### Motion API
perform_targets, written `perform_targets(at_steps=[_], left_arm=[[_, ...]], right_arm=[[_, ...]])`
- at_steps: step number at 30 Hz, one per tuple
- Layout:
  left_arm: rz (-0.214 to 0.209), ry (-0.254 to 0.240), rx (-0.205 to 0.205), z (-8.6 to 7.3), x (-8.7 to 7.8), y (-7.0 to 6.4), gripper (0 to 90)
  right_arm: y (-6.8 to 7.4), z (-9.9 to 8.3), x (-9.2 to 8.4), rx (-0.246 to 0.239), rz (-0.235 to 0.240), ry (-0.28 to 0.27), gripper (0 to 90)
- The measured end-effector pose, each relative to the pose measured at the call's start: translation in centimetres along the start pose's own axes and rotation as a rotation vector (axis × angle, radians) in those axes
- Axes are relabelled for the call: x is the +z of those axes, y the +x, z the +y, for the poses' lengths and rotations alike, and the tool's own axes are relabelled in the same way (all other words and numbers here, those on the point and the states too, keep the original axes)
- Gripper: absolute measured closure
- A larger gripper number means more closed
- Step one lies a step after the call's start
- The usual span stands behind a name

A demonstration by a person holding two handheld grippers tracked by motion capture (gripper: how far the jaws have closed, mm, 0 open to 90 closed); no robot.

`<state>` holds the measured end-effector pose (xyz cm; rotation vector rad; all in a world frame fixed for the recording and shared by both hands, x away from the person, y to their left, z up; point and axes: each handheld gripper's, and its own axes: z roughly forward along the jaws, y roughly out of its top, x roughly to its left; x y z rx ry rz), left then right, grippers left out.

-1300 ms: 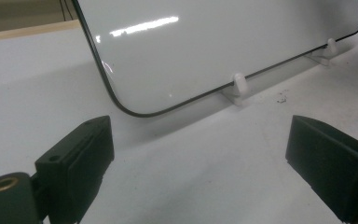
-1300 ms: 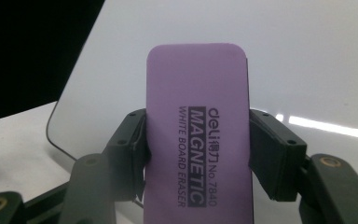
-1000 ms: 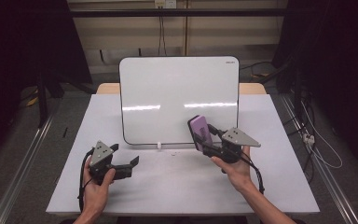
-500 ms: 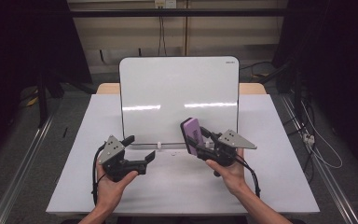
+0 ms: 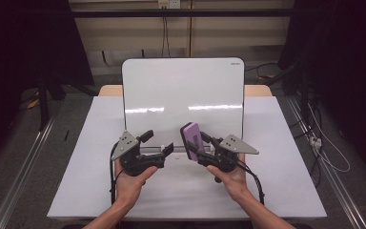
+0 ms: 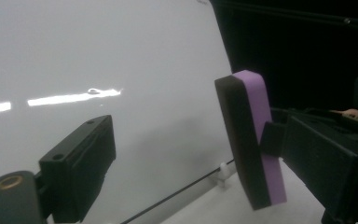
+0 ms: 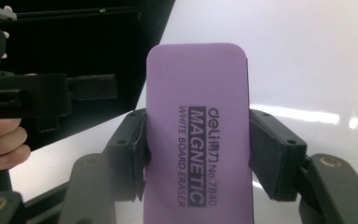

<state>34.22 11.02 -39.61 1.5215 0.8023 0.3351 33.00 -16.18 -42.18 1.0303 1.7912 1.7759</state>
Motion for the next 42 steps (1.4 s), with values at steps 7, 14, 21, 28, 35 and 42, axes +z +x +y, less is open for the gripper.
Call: perform_targets(at_steps=[7,14,21,28,35,42], left_arm=[[-0.014,-0.041,-0.041,0.3,1.5,-0.6,20.0],[-0.047,-0.073,-0.080,0.3,2.8,-1.2,34.5],[-0.072,-0.075,-0.099,-0.3,3.2,-1.5,52.0],[-0.080,-0.075,-0.125,-0.4,3.4,-1.4,60.8],[-0.088,-0.085,-0.173,-0.5,3.7,-1.4,59.5],[-0.092,-0.065,-0.143,-0.2,3.9,-1.6,63.0]], right_arm=[[0.4,-0.2,0.3,-0.004,0.003,0.002,41.2],[0.6,-0.4,0.5,-0.004,0.007,0.007,41.2],[0.8,-0.4,0.6,0.001,0.001,-0.002,41.2],[0.9,-0.5,0.8,0.014,-0.006,-0.004,41.2],[0.9,-0.4,0.8,0.015,-0.012,-0.025,41.2],[0.7,-0.4,0.7,0.032,-0.009,-0.027,41.2]])
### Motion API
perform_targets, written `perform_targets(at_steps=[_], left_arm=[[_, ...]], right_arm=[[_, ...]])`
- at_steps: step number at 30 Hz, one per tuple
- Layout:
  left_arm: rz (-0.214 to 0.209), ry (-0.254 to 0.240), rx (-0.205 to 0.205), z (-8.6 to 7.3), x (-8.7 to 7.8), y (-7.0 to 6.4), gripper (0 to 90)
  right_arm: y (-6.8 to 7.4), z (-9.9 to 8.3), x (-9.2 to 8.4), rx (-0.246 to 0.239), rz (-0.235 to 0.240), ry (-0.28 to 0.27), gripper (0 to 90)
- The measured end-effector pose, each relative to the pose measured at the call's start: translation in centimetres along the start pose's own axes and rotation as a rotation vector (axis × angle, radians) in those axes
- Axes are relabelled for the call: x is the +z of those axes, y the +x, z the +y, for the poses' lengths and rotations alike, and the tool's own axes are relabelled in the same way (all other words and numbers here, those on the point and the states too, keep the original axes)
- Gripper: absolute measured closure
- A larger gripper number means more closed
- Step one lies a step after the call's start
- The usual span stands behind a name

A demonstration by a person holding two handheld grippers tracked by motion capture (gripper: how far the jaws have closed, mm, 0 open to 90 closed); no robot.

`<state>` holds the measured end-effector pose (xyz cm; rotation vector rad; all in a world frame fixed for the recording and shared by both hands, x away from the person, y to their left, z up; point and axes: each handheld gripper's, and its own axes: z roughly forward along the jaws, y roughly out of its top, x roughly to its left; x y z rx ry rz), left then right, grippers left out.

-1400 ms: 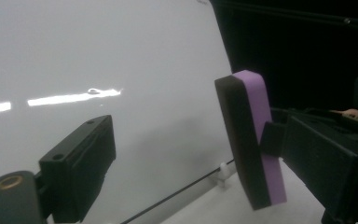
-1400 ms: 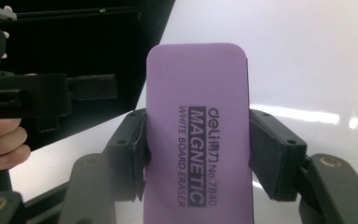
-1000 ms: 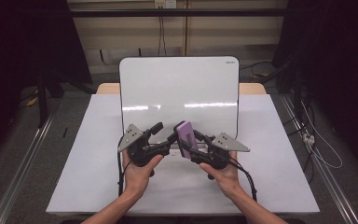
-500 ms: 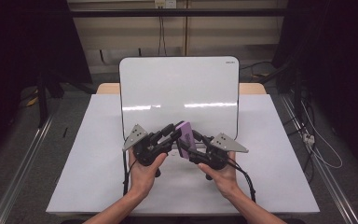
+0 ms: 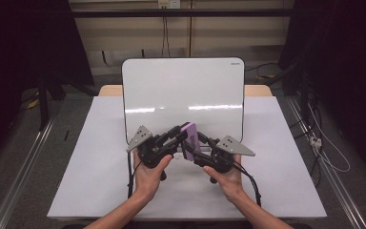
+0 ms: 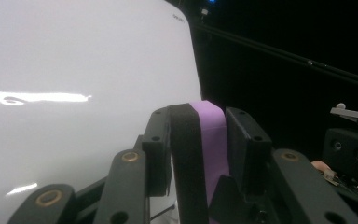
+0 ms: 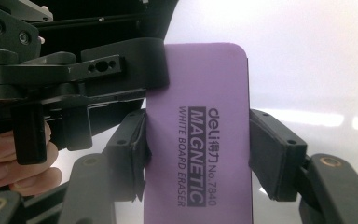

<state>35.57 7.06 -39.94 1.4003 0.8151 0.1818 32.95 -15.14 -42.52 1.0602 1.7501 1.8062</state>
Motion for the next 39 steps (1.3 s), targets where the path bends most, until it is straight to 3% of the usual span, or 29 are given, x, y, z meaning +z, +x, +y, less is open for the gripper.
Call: perform_targets(at_steps=[9,12,16,18,26,29,32,34,39], left_arm=[[-0.015,0.029,-0.001,0.2,-0.1,0.2,65.7],[-0.007,0.043,0.027,0.3,-0.2,0.3,66.0],[0.003,0.041,0.018,0.6,-0.4,0.6,66.2],[0.010,0.042,0.037,0.9,-0.6,0.7,66.4],[0.037,0.045,0.083,2.1,-1.3,1.3,66.7],[0.049,0.064,0.119,2.2,-1.7,1.5,66.7],[0.060,0.075,0.121,2.4,-2.1,1.8,66.8],[0.067,0.091,0.144,2.6,-2.4,1.9,66.9],[0.089,0.125,0.196,3.0,-3.0,2.0,67.2]], right_arm=[[-0.1,-0.1,0.1,-0.009,0.009,0.023,40.1],[-0.2,-0.1,0.1,-0.009,0.008,0.033,33.6],[-0.3,0.0,-0.1,-0.005,0.004,0.045,26.6],[-0.4,0.0,-0.1,-0.001,0.005,0.050,23.7],[-0.5,0.4,-0.6,-0.025,0.031,0.065,16.4],[-1.0,0.6,-0.9,-0.024,0.006,0.067,9.6],[-1.7,0.6,-1.1,-0.047,-0.039,0.083,6.5],[-2.1,0.6,-1.3,-0.063,-0.060,0.107,3.3],[-2.7,0.7,-1.8,-0.071,-0.087,0.135,3.8]])
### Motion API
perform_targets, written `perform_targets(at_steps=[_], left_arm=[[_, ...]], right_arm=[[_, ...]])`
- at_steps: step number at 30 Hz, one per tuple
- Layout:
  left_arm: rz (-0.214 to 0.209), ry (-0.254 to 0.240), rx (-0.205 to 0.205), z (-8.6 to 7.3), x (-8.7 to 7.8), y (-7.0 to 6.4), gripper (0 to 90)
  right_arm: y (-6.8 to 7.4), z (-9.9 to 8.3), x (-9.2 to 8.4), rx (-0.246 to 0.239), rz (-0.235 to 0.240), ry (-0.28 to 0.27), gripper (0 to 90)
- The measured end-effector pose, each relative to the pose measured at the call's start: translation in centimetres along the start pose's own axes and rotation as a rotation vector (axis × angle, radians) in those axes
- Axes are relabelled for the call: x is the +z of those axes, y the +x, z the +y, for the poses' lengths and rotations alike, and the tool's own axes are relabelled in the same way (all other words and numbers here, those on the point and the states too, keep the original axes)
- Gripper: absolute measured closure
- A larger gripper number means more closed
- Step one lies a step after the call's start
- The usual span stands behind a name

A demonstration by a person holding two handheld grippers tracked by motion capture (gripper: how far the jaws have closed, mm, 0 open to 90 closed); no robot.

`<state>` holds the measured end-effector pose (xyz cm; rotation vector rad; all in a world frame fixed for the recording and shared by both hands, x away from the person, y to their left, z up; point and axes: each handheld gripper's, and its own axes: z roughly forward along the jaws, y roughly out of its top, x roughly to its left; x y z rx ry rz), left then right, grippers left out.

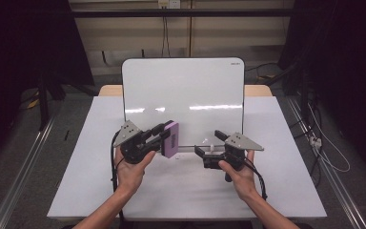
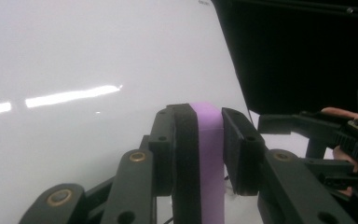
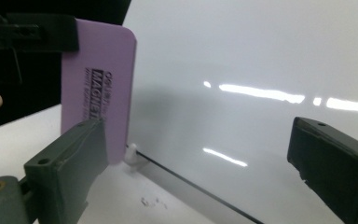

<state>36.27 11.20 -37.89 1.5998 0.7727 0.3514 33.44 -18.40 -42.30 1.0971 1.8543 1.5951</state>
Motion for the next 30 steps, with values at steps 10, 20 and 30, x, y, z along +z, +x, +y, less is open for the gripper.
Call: perform_targets(at_steps=[10,20,30], left_arm=[[0.048,0.050,0.100,0.8,-1.0,0.1,67.7],[0.114,0.119,0.196,1.8,-1.8,0.7,67.9],[0.227,0.188,0.291,2.2,-2.2,1.3,67.8]], right_arm=[[-1.9,-0.3,-2.0,-0.015,-0.078,0.032,3.6],[-3.1,-0.7,-4.3,-0.014,-0.137,0.052,3.5],[-4.3,-2.0,-6.4,-0.019,-0.194,0.084,3.2]])
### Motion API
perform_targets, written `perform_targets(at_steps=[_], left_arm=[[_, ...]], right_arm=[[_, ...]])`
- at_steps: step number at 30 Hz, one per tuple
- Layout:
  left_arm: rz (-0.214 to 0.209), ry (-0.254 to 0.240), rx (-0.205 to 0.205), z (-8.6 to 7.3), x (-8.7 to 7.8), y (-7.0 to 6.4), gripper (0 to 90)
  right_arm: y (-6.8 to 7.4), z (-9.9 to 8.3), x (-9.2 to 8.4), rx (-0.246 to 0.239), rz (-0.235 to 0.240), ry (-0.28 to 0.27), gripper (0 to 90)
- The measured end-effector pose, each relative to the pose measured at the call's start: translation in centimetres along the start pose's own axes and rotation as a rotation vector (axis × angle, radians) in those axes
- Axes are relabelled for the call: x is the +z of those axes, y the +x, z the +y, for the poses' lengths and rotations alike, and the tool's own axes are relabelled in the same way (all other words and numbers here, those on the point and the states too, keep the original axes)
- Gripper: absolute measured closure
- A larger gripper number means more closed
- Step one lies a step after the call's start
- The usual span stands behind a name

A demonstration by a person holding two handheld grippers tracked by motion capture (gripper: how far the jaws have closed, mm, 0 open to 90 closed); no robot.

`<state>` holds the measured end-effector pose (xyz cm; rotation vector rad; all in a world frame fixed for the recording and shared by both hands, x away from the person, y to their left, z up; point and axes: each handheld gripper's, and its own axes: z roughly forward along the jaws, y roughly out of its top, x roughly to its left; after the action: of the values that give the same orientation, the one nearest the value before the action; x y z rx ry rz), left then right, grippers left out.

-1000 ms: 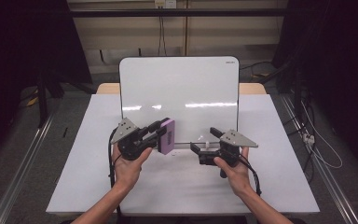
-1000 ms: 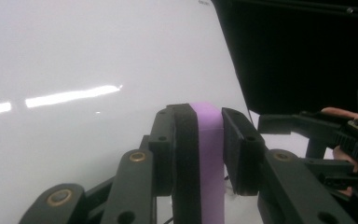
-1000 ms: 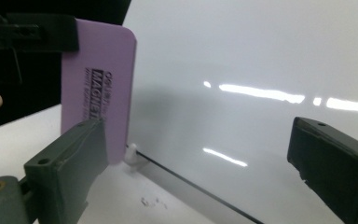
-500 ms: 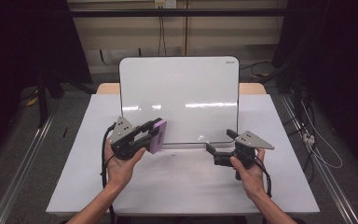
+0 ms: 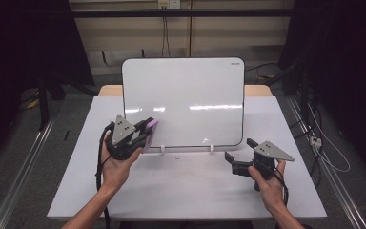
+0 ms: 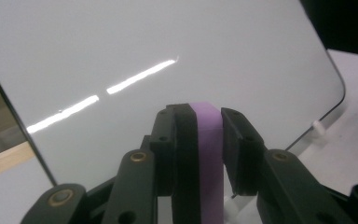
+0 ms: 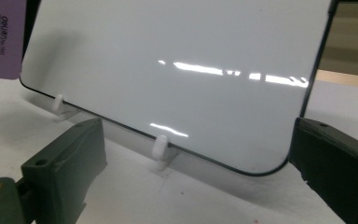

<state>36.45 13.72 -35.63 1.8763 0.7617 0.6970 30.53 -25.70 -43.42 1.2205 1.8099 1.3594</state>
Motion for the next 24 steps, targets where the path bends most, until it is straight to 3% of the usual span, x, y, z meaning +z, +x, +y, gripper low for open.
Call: perform_targets(at_steps=[2,8,10,15,20,24], left_arm=[[0.019,0.009,0.028,0.0,-0.1,0.2,67.8],[0.073,0.062,0.056,-0.5,0.0,0.9,67.8],[0.116,0.086,0.064,-0.8,0.2,1.0,67.8],[0.146,0.147,0.064,-1.3,0.8,1.4,67.8],[0.186,0.170,0.077,-1.3,1.3,1.4,67.8],[0.186,0.195,0.077,-1.5,2.0,1.6,67.8]], right_arm=[[-0.3,-0.2,-0.1,0.017,0.008,-0.005,3.0],[-0.6,-0.3,-0.2,0.015,-0.018,-0.004,3.1],[-0.8,-0.5,-0.2,0.016,-0.020,0.001,3.1],[-0.8,-0.7,-0.2,0.010,-0.009,0.004,3.1],[-0.7,-0.7,-0.1,0.003,-0.007,0.006,3.1],[-0.8,-0.7,-0.1,-0.004,-0.012,0.006,3.2]])
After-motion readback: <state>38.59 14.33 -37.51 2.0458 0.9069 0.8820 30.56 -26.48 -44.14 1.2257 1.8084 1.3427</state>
